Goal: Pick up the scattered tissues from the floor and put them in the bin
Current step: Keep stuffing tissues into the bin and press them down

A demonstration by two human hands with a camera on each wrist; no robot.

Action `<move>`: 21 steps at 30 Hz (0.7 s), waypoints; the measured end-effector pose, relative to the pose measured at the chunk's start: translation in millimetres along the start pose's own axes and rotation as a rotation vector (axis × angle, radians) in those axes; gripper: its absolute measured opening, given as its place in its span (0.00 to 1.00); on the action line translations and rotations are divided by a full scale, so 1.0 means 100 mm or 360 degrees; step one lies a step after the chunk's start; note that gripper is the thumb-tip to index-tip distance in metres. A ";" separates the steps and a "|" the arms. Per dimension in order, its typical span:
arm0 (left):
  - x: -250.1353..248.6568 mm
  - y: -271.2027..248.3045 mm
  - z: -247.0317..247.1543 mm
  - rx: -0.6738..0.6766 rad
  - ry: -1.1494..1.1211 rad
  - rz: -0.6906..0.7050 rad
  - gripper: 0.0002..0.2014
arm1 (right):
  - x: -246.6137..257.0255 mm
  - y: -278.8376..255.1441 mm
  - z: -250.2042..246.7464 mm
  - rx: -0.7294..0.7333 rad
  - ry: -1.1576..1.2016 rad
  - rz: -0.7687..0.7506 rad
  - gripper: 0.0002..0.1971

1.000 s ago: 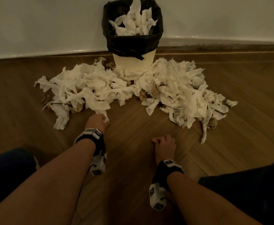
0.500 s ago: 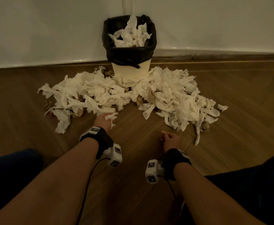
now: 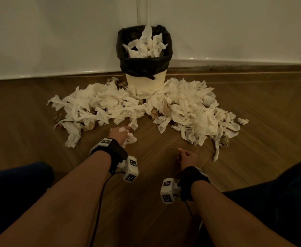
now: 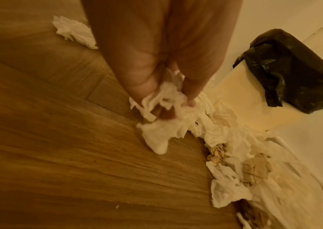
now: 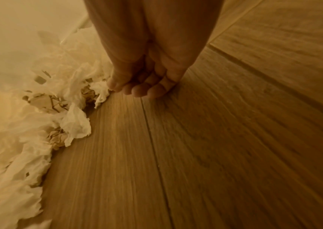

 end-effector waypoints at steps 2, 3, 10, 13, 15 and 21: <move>0.04 -0.01 -0.01 -0.0027 0.0065 0.0008 0.17 | 0.02 -0.02 0.00 -0.0011 0.0006 -0.0007 0.09; 0.04 -0.01 0.00 -0.0005 0.0061 0.0017 0.17 | 0.05 -0.03 0.00 -0.0008 0.0005 -0.0013 0.09; -0.26 0.06 -0.03 0.0046 -0.0118 0.0029 0.16 | 0.75 -0.06 0.22 0.0086 -0.0002 -0.0186 0.12; -0.57 0.07 -0.12 0.0100 -0.0484 0.0107 0.18 | 1.34 -0.07 0.41 0.0139 0.0041 -0.0425 0.13; -0.81 0.09 -0.20 0.0131 -0.0673 0.0135 0.25 | 1.77 -0.06 0.52 0.0189 0.0174 -0.0566 0.11; -1.80 0.08 -0.54 -0.0275 -0.0200 0.0810 0.15 | 3.17 0.17 0.79 0.0367 0.0210 -0.1048 0.06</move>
Point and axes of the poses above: each hand's wrist, its own y-axis towards the middle knuckle, its own z-axis out of the palm, x = y × z, the point moved 3 cm from there along y, towards the middle knuckle, and after that the axes turned 5 degrees about -z, right-handed, at the moved point
